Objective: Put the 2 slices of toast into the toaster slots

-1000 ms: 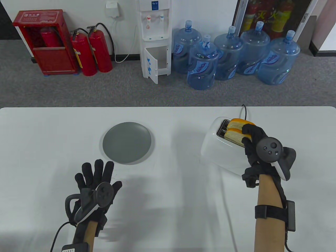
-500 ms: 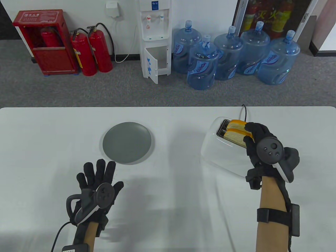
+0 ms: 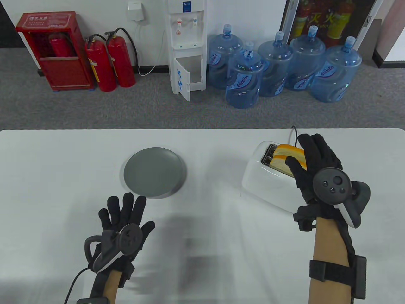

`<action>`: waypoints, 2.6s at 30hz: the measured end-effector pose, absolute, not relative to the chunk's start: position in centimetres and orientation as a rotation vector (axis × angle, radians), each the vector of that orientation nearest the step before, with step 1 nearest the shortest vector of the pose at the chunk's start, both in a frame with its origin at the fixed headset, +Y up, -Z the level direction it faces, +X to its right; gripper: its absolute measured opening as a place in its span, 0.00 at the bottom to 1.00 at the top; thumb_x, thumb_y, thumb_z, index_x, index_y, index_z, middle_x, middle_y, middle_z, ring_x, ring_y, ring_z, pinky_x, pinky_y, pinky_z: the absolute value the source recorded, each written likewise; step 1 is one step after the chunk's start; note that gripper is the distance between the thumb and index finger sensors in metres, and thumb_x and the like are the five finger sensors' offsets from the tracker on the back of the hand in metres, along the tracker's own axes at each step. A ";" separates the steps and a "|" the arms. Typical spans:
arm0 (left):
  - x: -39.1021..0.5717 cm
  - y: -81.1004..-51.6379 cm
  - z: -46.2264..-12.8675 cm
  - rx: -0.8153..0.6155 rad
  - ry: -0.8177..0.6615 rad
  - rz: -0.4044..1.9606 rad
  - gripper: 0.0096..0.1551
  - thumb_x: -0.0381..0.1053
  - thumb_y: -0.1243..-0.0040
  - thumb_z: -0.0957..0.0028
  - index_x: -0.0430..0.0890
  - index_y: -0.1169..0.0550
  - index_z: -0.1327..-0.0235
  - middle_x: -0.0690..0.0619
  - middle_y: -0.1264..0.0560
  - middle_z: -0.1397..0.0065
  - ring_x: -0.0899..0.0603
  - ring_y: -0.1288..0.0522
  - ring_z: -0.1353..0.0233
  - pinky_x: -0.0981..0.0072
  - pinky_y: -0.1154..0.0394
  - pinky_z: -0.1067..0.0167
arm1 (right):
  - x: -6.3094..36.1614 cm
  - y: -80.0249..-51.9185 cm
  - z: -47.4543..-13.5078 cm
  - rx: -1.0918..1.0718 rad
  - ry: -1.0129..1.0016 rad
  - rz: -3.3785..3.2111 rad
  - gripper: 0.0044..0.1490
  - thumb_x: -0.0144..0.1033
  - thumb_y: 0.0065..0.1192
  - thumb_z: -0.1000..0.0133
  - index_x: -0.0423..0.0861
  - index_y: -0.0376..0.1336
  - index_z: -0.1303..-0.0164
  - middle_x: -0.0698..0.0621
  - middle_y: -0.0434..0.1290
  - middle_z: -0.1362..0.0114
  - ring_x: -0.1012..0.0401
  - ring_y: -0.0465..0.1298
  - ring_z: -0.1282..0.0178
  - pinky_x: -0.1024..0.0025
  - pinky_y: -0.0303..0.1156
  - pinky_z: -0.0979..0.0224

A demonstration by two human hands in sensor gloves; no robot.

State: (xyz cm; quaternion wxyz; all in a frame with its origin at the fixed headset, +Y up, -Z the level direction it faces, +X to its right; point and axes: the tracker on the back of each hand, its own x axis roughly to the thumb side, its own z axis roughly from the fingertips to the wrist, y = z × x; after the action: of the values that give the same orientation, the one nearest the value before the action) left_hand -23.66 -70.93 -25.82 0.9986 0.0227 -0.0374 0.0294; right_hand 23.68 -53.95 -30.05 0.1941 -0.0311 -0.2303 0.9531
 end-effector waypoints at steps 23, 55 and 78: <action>-22.5 -71.4 -25.7 0.038 -0.119 0.047 0.44 0.73 0.65 0.42 0.63 0.54 0.12 0.50 0.58 0.08 0.28 0.63 0.13 0.32 0.57 0.21 | 17.1 -54.2 -24.5 0.288 -0.943 2.655 0.45 0.62 0.54 0.30 0.60 0.44 0.06 0.46 0.46 0.03 0.41 0.55 0.08 0.30 0.53 0.15; -21.9 -71.3 -25.5 0.062 -0.131 0.013 0.44 0.73 0.65 0.42 0.63 0.56 0.13 0.49 0.60 0.09 0.28 0.64 0.14 0.32 0.57 0.21 | 12.6 -66.2 -23.4 0.446 -0.751 2.713 0.45 0.63 0.51 0.30 0.57 0.44 0.05 0.45 0.44 0.03 0.39 0.52 0.07 0.29 0.52 0.17; -22.5 -71.5 -25.9 0.051 -0.091 0.001 0.45 0.74 0.66 0.42 0.63 0.59 0.14 0.46 0.65 0.10 0.27 0.67 0.15 0.31 0.59 0.22 | 12.9 -71.1 -24.6 0.453 -0.493 2.926 0.48 0.68 0.39 0.30 0.56 0.37 0.04 0.42 0.37 0.02 0.36 0.44 0.07 0.24 0.45 0.19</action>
State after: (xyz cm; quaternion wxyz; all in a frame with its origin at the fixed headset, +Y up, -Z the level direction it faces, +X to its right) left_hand -22.50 -71.46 -25.89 0.9986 0.0254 -0.0454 0.0003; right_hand 12.86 -71.07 -24.61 0.0701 0.1505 -0.1639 0.9724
